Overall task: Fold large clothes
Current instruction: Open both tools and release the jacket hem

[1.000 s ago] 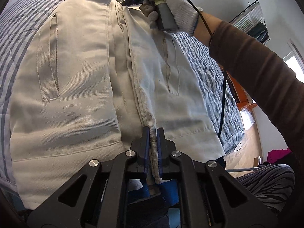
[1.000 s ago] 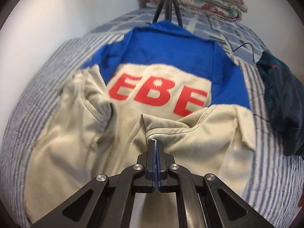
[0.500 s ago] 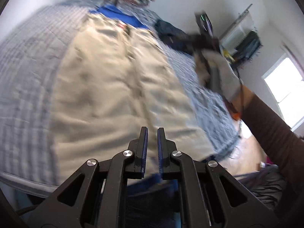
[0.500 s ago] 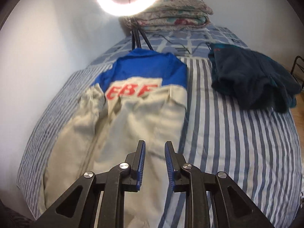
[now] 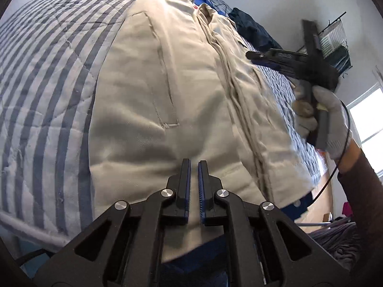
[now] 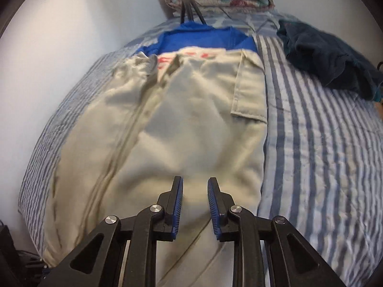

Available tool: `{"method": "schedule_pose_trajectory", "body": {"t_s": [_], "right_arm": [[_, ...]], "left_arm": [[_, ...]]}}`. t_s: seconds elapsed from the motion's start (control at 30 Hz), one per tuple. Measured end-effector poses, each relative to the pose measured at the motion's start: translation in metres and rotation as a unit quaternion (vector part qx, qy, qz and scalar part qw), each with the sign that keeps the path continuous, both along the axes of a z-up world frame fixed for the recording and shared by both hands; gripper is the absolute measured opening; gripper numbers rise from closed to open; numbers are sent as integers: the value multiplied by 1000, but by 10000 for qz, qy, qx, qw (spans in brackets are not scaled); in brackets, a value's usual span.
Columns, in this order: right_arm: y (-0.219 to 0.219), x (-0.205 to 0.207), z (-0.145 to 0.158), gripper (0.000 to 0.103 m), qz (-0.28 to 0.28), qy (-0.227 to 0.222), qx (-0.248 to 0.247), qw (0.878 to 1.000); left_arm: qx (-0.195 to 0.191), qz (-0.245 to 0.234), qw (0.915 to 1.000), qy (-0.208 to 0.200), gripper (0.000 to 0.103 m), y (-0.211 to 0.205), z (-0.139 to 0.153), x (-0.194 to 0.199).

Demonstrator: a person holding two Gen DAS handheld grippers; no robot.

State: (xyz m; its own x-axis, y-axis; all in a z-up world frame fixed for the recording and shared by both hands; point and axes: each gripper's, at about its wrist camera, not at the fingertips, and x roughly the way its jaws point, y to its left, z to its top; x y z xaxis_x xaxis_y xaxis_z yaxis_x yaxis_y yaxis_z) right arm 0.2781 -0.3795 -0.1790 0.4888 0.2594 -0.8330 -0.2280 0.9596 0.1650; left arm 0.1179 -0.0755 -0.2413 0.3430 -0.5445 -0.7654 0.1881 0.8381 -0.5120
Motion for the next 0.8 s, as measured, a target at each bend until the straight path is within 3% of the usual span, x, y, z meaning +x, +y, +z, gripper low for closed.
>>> {"method": "schedule_pose_trajectory", "body": {"t_s": [0.1, 0.23, 0.33, 0.47, 0.6, 0.67, 0.73, 0.8], "right_arm": [[22, -30, 25, 24, 492, -364, 24, 9981], [69, -49, 48, 24, 1111, -783, 223, 9905], [111, -43, 47, 24, 1429, -842, 462, 9851], [171, -21, 16, 24, 1753, -441, 354, 9829], [197, -19, -27, 21, 1895, 218, 186, 9815], [202, -28, -43, 22, 1919, 209, -21, 9812], [202, -32, -39, 22, 1877, 209, -80, 9820], [194, -34, -29, 22, 1788, 319, 173, 9832]], "left_arm": [[-47, 128, 9997, -179, 6, 14, 19, -11], [442, 324, 9963, -666, 6, 29, 46, -26], [555, 417, 9943, -807, 6, 40, 55, -32], [651, 552, 9926, -865, 6, 58, 58, -39], [606, 678, 9927, -796, 6, 72, 55, -39], [505, 708, 9942, -630, 14, 79, 50, -36], [264, 680, 9965, -398, 48, 81, 46, -31], [39, 615, 9976, -313, 50, 83, 47, -26]]}}
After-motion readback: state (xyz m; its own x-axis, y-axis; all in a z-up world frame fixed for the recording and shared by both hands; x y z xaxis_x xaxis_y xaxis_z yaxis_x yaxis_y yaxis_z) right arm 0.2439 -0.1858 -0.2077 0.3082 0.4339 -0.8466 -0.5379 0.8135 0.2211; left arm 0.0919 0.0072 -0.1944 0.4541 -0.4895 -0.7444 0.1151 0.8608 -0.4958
